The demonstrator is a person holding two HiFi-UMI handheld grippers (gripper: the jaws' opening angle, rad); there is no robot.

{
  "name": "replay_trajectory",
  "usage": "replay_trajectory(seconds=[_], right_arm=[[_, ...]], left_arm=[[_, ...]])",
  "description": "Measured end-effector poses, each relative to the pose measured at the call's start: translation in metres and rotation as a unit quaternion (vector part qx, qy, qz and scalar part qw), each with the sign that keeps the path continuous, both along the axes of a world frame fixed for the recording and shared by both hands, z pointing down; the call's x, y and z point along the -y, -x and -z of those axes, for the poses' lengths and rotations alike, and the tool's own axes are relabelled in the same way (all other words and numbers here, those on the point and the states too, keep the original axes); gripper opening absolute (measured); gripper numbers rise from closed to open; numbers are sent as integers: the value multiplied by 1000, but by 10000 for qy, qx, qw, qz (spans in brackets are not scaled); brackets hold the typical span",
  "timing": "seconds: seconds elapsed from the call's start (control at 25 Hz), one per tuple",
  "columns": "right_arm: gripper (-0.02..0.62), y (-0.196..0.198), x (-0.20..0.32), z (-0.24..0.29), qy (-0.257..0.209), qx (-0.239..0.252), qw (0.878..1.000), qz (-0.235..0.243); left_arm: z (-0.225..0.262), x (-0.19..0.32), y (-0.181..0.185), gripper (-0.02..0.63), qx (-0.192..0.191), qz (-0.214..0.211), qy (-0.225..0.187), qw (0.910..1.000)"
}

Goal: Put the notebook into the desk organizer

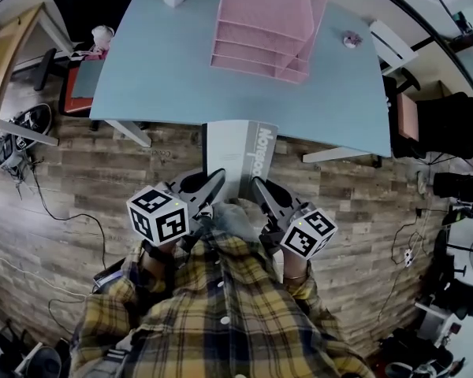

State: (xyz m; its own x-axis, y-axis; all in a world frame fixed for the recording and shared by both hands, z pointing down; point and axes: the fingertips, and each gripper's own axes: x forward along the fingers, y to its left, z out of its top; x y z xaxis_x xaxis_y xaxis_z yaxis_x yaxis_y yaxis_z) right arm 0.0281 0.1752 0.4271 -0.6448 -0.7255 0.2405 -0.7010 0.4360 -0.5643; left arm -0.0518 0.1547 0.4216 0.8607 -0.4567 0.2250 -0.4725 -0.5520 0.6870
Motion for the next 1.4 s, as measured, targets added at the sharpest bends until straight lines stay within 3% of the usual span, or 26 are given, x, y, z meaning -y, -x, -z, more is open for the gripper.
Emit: replay_trajectory(seconds=[0.8, 1.4], right_arm=[[12, -56, 192, 16, -206, 159, 9983, 531], [12, -65, 242, 11, -84, 130, 9972, 737]], left_arm=[[20, 183, -54, 6, 128, 498, -188, 9985], [13, 233, -64, 6, 116, 626, -11, 9980]])
